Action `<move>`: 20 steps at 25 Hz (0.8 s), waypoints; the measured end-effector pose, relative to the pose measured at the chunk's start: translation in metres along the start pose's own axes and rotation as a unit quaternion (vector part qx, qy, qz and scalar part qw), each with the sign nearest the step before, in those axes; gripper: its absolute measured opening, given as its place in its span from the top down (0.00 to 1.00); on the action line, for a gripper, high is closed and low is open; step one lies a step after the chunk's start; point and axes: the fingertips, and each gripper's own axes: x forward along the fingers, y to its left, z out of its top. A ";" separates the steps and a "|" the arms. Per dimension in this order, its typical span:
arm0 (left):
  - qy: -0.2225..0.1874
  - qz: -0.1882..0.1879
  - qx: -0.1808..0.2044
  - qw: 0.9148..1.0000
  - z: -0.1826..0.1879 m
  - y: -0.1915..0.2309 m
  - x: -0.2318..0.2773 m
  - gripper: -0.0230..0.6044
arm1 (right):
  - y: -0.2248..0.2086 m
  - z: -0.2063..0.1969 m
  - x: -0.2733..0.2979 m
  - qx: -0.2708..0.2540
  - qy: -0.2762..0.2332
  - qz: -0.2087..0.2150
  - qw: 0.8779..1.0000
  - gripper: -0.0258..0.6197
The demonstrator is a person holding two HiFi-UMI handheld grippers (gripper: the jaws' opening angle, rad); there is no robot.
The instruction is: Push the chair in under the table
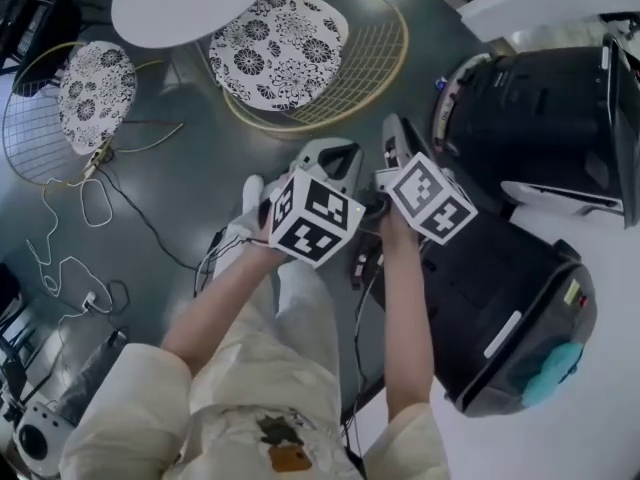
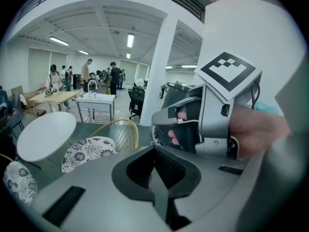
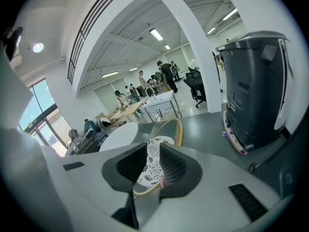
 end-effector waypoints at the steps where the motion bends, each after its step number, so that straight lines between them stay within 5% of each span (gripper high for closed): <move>1: 0.000 0.002 -0.007 1.000 -0.002 -0.007 -0.011 0.95 | 0.006 -0.001 -0.013 -0.004 -0.002 0.005 1.000 0.83; 8: -0.002 0.023 -0.028 0.999 -0.014 -0.054 -0.083 0.95 | 0.044 -0.012 -0.104 -0.024 -0.016 0.045 0.999 0.84; 14: -0.015 0.038 -0.002 0.999 0.007 -0.091 -0.146 0.95 | 0.070 -0.016 -0.180 -0.029 -0.044 0.092 0.994 0.88; 20: -0.030 0.046 0.033 0.998 0.023 -0.129 -0.196 0.95 | 0.099 -0.019 -0.252 -0.094 -0.070 0.137 0.984 0.89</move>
